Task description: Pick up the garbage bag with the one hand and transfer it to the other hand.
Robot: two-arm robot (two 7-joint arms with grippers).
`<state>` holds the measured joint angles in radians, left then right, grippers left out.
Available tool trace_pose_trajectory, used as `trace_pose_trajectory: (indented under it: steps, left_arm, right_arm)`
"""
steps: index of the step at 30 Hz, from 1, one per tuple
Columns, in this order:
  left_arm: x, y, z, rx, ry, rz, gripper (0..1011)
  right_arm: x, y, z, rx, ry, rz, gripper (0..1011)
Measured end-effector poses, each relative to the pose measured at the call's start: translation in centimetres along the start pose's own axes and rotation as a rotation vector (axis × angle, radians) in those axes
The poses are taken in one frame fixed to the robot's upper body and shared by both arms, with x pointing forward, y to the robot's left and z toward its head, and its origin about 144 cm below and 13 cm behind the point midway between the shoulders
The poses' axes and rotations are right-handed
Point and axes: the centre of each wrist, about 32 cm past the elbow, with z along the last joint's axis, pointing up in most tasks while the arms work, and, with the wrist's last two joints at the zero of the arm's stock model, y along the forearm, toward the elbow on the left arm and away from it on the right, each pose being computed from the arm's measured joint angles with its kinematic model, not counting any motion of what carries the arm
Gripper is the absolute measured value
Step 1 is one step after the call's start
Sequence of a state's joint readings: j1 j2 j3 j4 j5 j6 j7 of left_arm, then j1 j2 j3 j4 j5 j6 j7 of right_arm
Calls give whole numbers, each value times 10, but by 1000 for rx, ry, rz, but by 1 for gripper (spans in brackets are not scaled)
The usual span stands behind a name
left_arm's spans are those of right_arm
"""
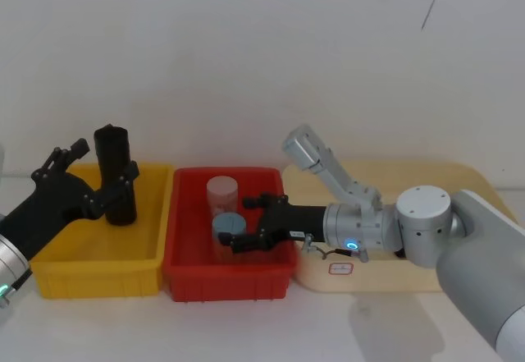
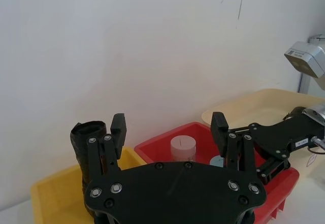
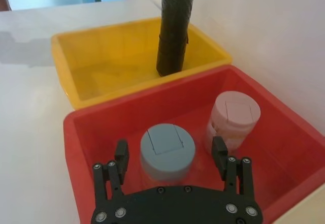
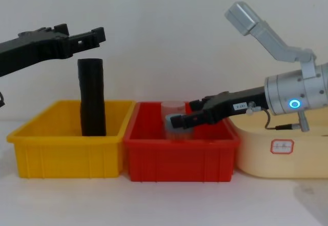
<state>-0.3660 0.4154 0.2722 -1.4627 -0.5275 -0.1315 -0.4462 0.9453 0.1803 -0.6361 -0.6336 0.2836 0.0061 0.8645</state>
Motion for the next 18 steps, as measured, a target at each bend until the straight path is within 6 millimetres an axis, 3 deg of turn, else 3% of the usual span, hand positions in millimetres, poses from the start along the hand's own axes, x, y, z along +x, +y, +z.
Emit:
trace_pose_trajectory:
  steps: [18]
  left_arm:
    - [0, 0, 0, 1, 0, 1, 1000]
  right_arm:
    - [1, 4, 1, -54, -41, 2, 998]
